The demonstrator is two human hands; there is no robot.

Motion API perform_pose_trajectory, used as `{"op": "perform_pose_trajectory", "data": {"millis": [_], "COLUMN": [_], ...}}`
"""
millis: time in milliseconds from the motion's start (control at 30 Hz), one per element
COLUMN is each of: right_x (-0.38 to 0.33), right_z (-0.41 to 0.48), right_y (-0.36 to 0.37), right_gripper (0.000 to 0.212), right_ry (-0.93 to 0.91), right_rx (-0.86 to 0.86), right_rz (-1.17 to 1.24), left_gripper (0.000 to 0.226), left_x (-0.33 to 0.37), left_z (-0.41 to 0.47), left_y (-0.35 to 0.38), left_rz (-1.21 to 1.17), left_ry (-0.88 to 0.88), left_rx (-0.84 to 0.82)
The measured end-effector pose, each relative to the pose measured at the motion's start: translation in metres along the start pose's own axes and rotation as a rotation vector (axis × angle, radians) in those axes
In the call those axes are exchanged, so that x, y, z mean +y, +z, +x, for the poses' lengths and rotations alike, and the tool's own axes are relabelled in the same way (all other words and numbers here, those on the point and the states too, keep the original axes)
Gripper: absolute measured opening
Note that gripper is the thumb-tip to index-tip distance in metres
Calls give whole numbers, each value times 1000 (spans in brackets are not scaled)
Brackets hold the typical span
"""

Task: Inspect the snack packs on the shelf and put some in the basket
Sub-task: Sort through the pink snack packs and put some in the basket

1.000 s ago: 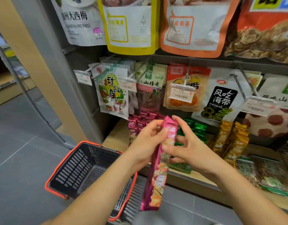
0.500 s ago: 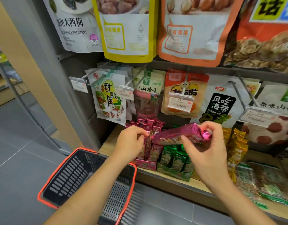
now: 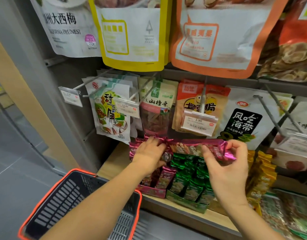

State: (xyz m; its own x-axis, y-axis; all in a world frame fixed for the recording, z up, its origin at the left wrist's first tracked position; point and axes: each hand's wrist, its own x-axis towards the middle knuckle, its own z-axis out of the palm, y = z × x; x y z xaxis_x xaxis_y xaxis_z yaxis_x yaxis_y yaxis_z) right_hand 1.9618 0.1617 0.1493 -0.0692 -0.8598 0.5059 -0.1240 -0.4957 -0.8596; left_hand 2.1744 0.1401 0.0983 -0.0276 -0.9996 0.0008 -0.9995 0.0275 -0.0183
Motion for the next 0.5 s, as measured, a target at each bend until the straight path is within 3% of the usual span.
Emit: {"op": "perform_pose_trajectory", "data": {"millis": [133, 267, 367, 500], "right_x": [10, 13, 10, 6], "right_z": [8, 6, 2, 3], "right_y": [-4, -5, -2, 7], "right_gripper": [36, 40, 41, 43], "right_ry": [51, 59, 14, -98], "right_rx": [80, 98, 33, -161], "right_rz": [7, 24, 1, -50], "left_gripper": [73, 64, 54, 57], "left_x": [6, 13, 10, -5], "left_z": [13, 15, 14, 11], "left_y": [18, 31, 33, 29], "left_rz": [35, 42, 15, -77], "left_ry": [-100, -164, -191, -182], "left_rx": [5, 123, 191, 130]}}
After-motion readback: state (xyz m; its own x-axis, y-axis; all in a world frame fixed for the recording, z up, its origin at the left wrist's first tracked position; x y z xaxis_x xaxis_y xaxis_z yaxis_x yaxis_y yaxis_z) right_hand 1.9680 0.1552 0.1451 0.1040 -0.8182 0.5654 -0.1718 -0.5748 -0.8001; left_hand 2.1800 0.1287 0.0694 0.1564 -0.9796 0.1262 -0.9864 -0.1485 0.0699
